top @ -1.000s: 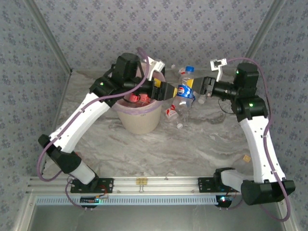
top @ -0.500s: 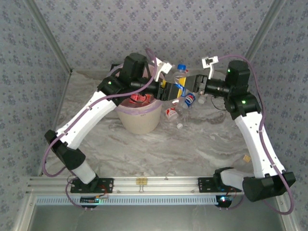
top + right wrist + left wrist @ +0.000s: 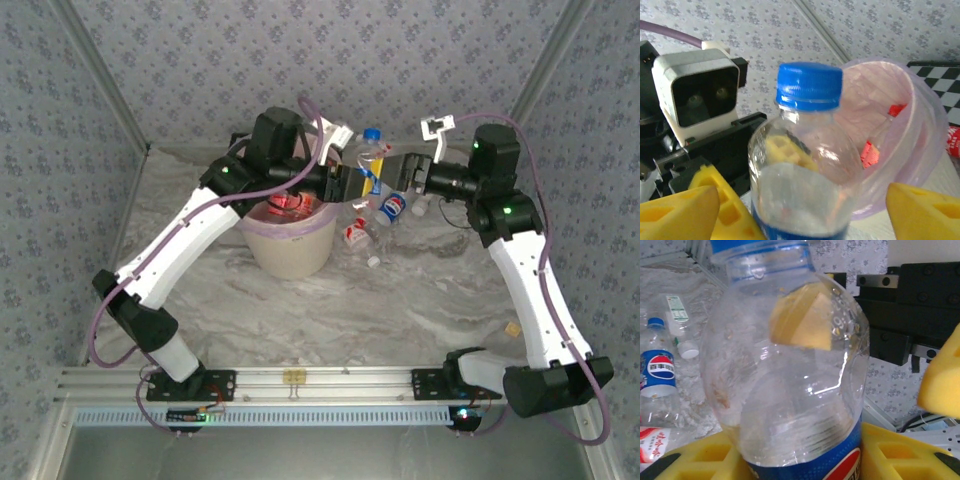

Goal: Put the plastic bottles in the bin

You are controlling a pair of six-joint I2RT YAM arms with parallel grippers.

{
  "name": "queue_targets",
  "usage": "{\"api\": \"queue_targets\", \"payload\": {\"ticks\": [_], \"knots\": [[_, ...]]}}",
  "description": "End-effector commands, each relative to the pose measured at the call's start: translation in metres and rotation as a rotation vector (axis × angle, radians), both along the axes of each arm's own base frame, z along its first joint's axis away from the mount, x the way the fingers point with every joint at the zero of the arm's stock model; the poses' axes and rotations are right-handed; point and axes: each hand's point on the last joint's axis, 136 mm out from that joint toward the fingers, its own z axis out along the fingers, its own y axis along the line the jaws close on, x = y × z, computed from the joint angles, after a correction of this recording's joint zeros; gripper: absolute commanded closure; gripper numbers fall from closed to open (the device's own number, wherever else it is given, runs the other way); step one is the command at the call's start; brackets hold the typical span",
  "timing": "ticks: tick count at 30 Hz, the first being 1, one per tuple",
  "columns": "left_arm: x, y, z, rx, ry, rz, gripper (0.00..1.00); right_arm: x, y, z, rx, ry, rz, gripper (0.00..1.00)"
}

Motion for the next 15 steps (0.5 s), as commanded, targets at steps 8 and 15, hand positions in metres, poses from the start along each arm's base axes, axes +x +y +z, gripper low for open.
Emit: {"api": "queue_targets", "payload": {"ticks": [8,15], "knots": [[0.039,0.079,0.036,0.069,-0.134,0.193,0.67,0.0,-0.059,-0.031,-0.18,0.044,-0.244,0.06],[0.069,0.144,-0.01,0.391,-0.17,0.398,0.85,0.0,-0.089,-0.069,-0.195,0.148,-0.33,0.06]]}}
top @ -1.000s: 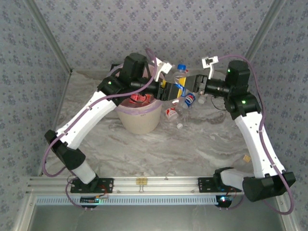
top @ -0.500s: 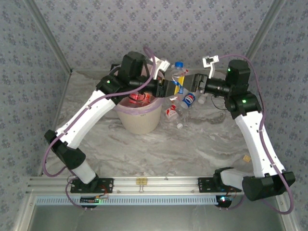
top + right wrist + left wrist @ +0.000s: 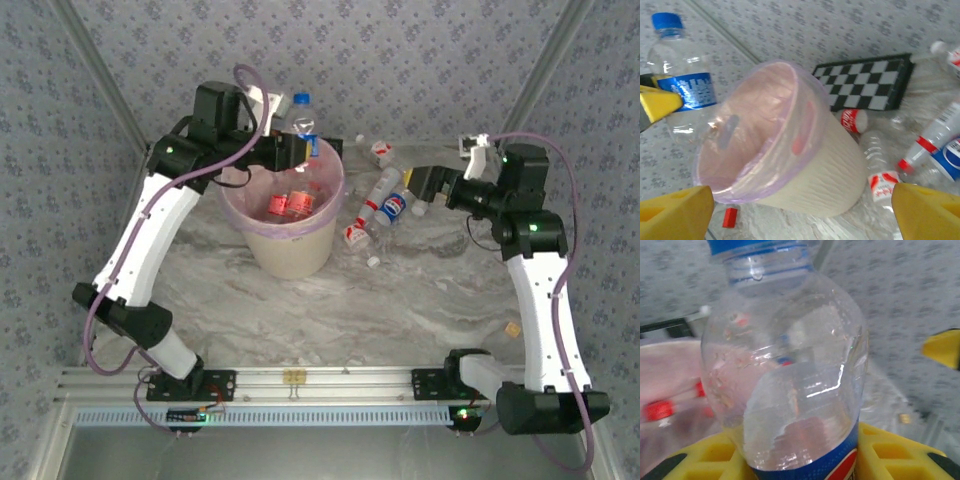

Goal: Put the plastic bottles in the bin

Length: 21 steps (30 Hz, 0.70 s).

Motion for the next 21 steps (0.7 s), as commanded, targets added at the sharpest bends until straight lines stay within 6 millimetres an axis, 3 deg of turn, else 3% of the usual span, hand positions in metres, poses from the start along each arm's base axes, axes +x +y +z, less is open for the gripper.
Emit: {"api": "queue_targets", "payload": {"ticks": [1,7,21], "knots": [[-0.005,0.032,-0.023,0.217,-0.016,0.073,0.87,-0.003,-0.011,-0.023,-0.029,0.061,-0.035,0.06],[0.008,0.049,-0.079,0.434,0.059,0.125,0.95,-0.001,-0.02,-0.042,-0.059,0.108,-0.066,0.07],[-0.003,0.015,-0.173,0.527,0.254,-0.015,0.94,-0.001,-0.025,-0.058,-0.081,0.142,-0.078,0.07]]}}
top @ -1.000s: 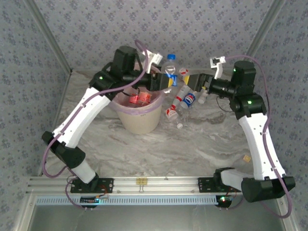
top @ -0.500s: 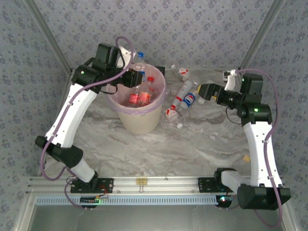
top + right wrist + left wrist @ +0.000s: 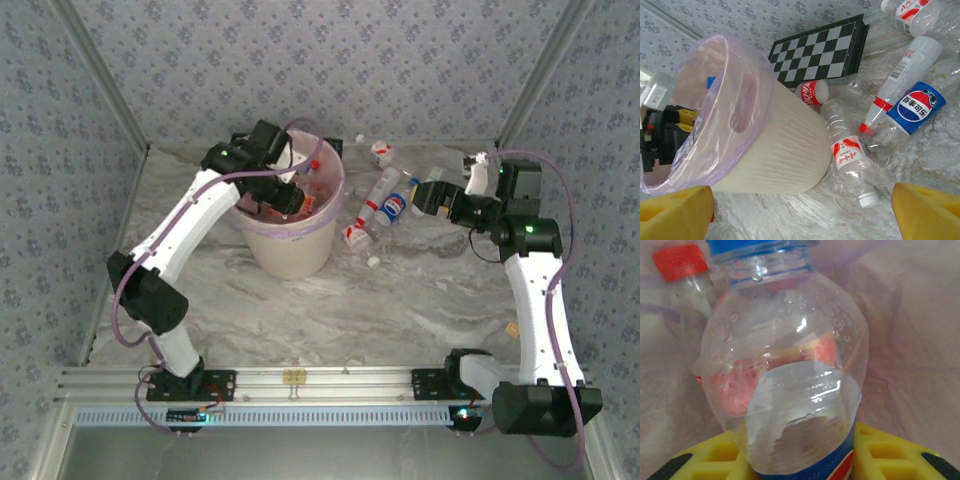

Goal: Put the plastic bottles in the bin

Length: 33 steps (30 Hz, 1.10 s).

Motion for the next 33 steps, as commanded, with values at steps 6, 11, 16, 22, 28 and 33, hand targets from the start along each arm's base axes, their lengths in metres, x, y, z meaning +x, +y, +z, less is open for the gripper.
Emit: {"api": "queue_targets", "payload": {"ticks": [6,11,16,22,28,33], "knots": [[-0.004,-0.025,-0.037,-0.072,0.102,-0.016,0.91,-0.002,-0.005,-0.01,-0.026,0.016,-0.009,0.07],[-0.009,-0.033,-0.061,-0.077,0.142,0.005,0.77,-0.001,-0.013,-0.019,-0.048,0.045,-0.052,0.07],[-0.008,-0.037,-0.07,-0.104,0.132,0.048,0.6,0.002,-0.031,-0.034,-0.043,0.113,-0.128,0.07],[-0.004,-0.027,-0.046,-0.08,0.065,0.057,0.32,0.006,-0.044,-0.041,-0.038,0.137,-0.179,0.07],[-0.004,-0.025,-0.009,-0.106,-0.007,0.04,0.18,0.016,-0.062,-0.056,-0.07,0.19,-0.277,0.07],[-0.003,-0.018,0.017,-0.099,-0.066,0.038,0.07,0.028,-0.074,-0.076,-0.1,0.252,-0.324,0.06]]}}
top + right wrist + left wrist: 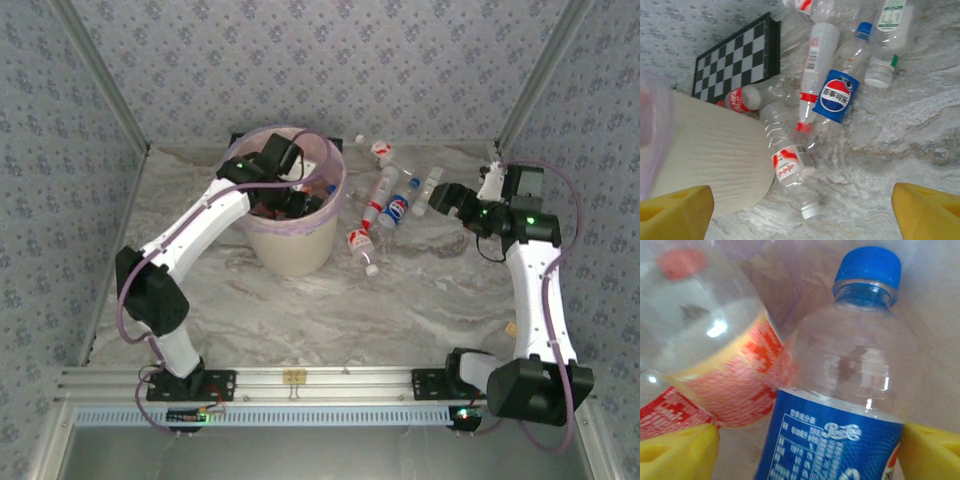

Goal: Put the plastic bottles in the bin

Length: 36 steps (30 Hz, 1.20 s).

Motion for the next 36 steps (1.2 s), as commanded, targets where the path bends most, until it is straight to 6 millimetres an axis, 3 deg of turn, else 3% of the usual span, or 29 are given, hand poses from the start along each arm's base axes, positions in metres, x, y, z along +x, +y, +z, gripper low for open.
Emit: {"api": "queue_targets", "payload": {"ticks": [1,9,20,27,30,36], "knots": [[-0.005,0.013,0.043,0.003,-0.092,0.0,0.06,0.008,-0.015,-0.02,-0.028,0.066,-0.068,0.06],[-0.016,0.046,0.084,0.079,-0.22,0.076,0.0,0.052,-0.024,-0.065,-0.039,0.148,-0.117,0.07],[-0.055,0.065,0.139,-0.185,-0.346,0.163,0.0,0.13,-0.022,-0.139,-0.103,0.289,-0.133,0.18],[-0.075,0.072,0.15,-0.263,-0.359,0.159,0.0,0.156,-0.021,-0.179,-0.113,0.366,-0.141,0.28],[-0.076,0.075,0.149,-0.256,-0.362,0.166,0.0,0.161,-0.022,-0.189,-0.117,0.386,-0.147,0.36],[-0.073,0.073,0.149,-0.265,-0.365,0.168,0.0,0.168,-0.023,-0.208,-0.104,0.421,-0.151,0.38]]}}
